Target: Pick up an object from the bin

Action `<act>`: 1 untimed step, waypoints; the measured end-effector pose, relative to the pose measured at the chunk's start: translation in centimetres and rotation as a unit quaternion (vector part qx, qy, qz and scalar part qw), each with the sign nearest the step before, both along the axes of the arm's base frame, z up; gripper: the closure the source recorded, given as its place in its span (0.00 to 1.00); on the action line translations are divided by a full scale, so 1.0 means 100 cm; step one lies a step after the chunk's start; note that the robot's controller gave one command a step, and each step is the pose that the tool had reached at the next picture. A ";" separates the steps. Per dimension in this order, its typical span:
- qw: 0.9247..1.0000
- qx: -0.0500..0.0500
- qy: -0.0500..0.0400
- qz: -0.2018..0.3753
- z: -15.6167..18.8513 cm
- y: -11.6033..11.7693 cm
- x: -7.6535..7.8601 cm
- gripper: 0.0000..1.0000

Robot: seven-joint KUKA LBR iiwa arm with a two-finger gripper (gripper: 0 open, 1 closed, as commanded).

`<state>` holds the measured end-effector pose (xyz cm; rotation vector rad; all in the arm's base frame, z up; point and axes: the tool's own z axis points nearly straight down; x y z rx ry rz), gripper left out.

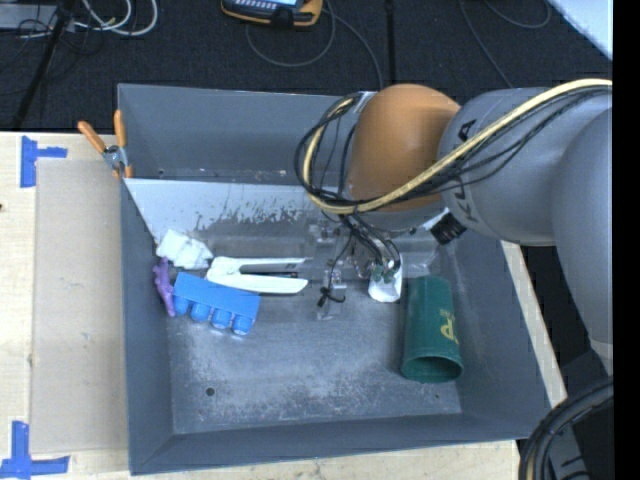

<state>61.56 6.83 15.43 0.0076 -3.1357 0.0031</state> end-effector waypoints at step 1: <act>1.000 0.004 -0.003 0.018 -0.006 0.034 0.000 0.00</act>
Offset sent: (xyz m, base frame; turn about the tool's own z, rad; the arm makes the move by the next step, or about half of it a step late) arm 0.0029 0.0447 -0.0565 -0.1099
